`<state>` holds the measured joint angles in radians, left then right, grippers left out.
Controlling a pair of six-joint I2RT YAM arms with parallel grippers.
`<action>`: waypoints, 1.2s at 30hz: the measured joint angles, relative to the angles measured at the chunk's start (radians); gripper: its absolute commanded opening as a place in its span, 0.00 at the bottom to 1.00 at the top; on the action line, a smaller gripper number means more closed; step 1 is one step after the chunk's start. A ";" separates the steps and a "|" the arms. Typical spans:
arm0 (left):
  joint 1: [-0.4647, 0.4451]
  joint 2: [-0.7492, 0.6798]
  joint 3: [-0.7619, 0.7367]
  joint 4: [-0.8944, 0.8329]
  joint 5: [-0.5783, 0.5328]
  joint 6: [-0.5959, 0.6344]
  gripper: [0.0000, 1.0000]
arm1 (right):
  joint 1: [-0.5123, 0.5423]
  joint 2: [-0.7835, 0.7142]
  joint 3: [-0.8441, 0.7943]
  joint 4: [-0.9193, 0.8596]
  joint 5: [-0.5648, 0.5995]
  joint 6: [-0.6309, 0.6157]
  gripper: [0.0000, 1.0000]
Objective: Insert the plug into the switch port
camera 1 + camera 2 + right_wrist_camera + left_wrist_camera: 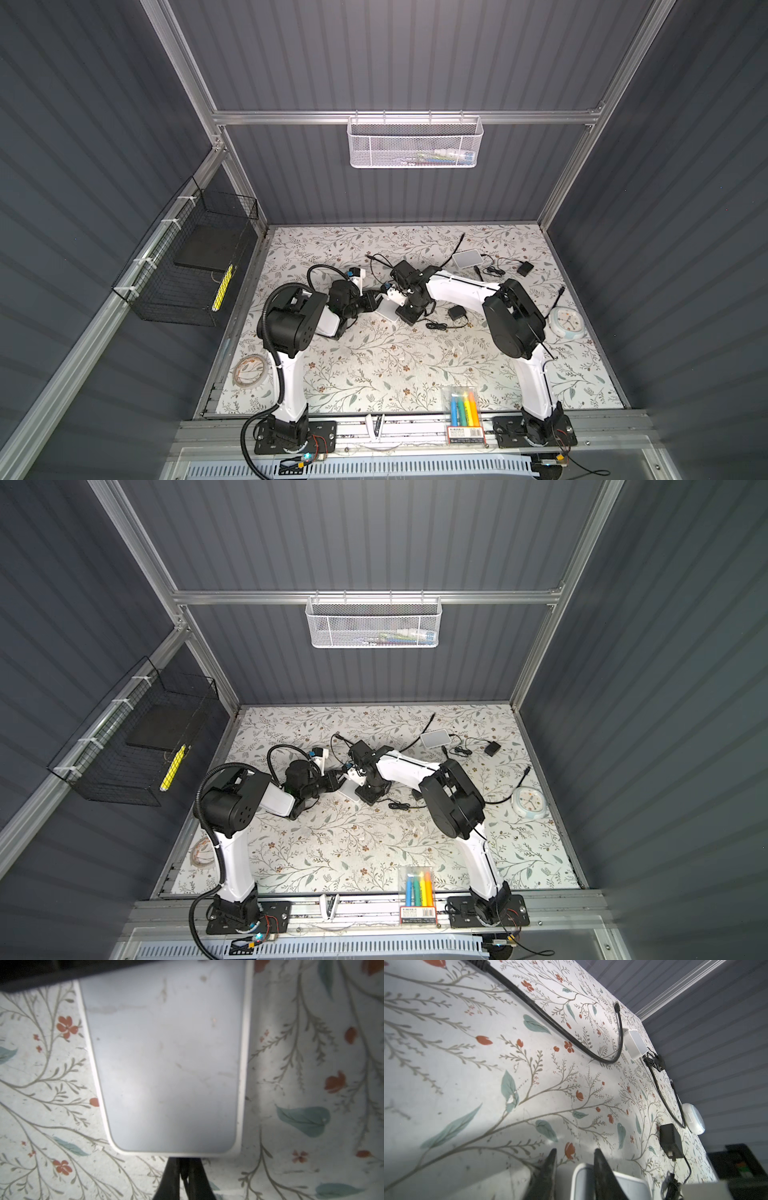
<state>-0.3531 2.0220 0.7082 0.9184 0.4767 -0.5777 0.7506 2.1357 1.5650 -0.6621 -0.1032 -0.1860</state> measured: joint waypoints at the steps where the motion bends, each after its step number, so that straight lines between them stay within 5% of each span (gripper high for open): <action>1: 0.004 -0.009 0.006 -0.034 0.007 0.003 0.31 | 0.000 -0.012 -0.022 0.027 0.002 0.005 0.17; 22: 0.007 -0.101 0.169 -0.525 -0.008 0.099 0.31 | -0.023 -0.347 -0.380 0.436 -0.026 0.003 0.31; 36: 0.007 -0.125 0.167 -0.579 -0.012 0.126 0.32 | -0.033 -0.245 -0.390 0.402 -0.065 -0.005 0.27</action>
<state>-0.3458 1.8969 0.8753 0.3397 0.4644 -0.4519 0.7174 1.8912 1.1748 -0.2596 -0.1680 -0.1913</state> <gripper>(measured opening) 0.319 0.268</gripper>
